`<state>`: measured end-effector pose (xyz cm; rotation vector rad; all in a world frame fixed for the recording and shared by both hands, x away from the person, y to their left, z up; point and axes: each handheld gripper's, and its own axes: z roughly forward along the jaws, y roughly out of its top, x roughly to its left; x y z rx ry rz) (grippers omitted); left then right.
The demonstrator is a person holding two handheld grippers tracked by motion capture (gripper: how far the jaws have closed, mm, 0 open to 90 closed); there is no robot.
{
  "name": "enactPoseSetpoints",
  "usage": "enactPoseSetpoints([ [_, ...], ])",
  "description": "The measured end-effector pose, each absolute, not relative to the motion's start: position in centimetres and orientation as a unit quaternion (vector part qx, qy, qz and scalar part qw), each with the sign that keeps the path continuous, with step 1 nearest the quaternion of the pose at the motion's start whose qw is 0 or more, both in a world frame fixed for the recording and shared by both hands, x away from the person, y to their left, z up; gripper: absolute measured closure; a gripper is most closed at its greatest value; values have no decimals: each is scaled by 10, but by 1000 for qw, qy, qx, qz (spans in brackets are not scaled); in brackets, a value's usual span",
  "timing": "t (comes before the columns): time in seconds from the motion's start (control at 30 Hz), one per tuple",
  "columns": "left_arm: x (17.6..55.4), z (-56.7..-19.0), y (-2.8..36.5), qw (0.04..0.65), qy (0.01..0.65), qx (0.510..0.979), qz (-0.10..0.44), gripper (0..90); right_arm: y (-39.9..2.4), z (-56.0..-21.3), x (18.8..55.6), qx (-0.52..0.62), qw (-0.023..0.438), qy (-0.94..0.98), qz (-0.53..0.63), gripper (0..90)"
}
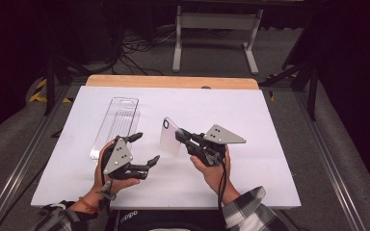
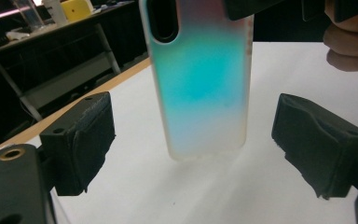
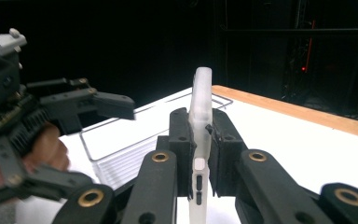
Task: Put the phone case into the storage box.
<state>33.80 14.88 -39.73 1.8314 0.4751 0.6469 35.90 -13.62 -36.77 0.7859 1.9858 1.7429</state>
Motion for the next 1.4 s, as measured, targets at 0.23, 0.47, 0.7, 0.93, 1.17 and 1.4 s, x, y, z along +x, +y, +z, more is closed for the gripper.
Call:
enactPoseSetpoints([
  [0.23, 344, -392, 181, 540, 206, 772, 263, 99, -135, -361, 372, 257, 201, 720, 613, 817],
  [0.47, 341, -395, 210, 537, 230, 765, 271, 86, -129, -347, 390, 238, 203, 730, 607, 817],
  [0.7, 327, -401, 243, 535, 243, 760, 276, 65, -117, -331, 417, 219, 202, 738, 606, 817],
  [0.93, 324, -408, 268, 526, 262, 758, 283, 51, -104, -322, 438, 209, 206, 746, 597, 817],
  [1.17, 328, -416, 271, 523, 268, 758, 284, 46, -90, -322, 459, 212, 185, 746, 604, 817],
  [1.4, 328, -420, 269, 525, 268, 760, 275, 42, -84, -317, 480, 211, 187, 735, 617, 817],
])
